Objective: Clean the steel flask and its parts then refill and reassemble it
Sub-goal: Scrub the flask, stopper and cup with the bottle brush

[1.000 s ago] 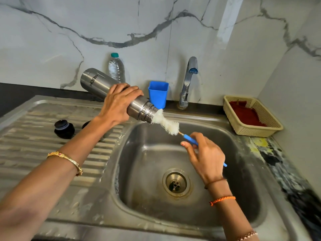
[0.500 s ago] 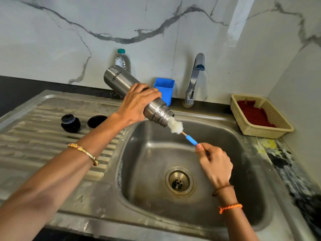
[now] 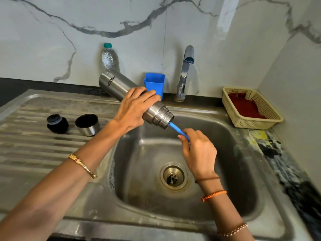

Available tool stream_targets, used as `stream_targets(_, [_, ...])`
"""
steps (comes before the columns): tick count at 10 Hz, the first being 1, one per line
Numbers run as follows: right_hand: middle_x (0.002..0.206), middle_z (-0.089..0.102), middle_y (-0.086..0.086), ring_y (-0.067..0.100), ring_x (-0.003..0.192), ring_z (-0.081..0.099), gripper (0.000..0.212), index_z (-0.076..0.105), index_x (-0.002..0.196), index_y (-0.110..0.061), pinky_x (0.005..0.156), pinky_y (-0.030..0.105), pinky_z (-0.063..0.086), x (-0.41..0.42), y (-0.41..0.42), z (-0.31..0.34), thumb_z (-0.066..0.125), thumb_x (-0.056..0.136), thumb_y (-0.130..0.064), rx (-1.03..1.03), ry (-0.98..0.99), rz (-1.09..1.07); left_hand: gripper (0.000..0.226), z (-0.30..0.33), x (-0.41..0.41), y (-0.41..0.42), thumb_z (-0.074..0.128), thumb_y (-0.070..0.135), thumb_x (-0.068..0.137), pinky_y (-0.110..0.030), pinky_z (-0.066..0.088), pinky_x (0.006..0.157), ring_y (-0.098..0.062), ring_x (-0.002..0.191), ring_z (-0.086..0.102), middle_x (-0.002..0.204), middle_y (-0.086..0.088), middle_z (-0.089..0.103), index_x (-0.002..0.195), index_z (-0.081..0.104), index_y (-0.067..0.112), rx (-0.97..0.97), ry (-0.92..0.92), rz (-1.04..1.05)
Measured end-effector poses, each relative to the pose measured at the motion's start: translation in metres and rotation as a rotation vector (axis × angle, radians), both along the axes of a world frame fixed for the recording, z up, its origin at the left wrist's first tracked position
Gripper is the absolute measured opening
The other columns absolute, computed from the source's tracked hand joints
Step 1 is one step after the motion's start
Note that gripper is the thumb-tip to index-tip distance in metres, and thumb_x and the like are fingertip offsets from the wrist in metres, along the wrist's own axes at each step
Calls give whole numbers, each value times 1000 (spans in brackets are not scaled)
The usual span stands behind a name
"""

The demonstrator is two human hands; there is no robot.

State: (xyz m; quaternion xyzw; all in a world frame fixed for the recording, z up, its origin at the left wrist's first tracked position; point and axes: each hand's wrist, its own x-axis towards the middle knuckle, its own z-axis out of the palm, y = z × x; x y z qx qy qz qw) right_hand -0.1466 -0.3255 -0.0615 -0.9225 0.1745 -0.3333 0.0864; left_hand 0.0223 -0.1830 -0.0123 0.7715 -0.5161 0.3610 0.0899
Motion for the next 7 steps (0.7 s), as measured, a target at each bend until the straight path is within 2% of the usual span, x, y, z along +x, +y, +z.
stream_targets(1, [57,56,4,23,42,50,24,67,76,-10,36,24,34,-4,2,-11,48,85,-22,-137,-154,39,82,-3,-7,-1,71,-4,35,-35,31,89,-27,99,42,108,-10,63,111,48,15,-20,-40,-19])
stream_targets(2, [52,55,0,18,45,49,25,65,69,-17,44,25,35,-6,0,-2,51,90,-21,463,54,79,61,-1,-7,5,58,-2,53,-38,32,96,-28,103,48,111,-5,56,112,50,16,-34,-152,-77])
stream_targets(3, [36,28,-11,-1,28,23,36,46,64,-16,32,15,13,-6,-12,19,36,98,-24,1636,392,329,43,3,-5,6,49,0,73,-41,34,97,-28,105,49,109,-6,64,113,52,16,-8,-253,-156])
stream_targets(4, [41,30,-9,0,31,23,37,51,67,-14,34,16,16,-10,-13,17,37,99,-27,1546,318,355,44,11,-3,0,51,-3,74,-41,33,97,-27,105,48,108,-7,66,114,52,16,12,-307,-171])
stream_targets(5, [52,47,-6,15,43,44,26,61,77,-13,42,28,35,-16,-5,4,49,94,-28,396,27,122,58,14,-4,-5,59,-5,60,-39,33,95,-27,103,46,110,-6,63,114,50,15,29,-285,-151])
stream_targets(6, [56,57,5,26,41,52,28,64,75,-11,34,27,33,-20,1,-6,45,91,-26,35,-89,-23,57,12,-10,-4,51,0,60,-38,32,94,-26,102,45,114,-1,50,114,48,15,-1,-221,-152])
stream_targets(7, [47,43,2,10,32,36,33,58,70,-9,35,16,21,-18,12,4,44,97,-23,1150,72,202,44,8,-14,-3,44,-2,73,-39,34,94,-26,102,48,109,-4,64,113,51,15,-11,-265,-198])
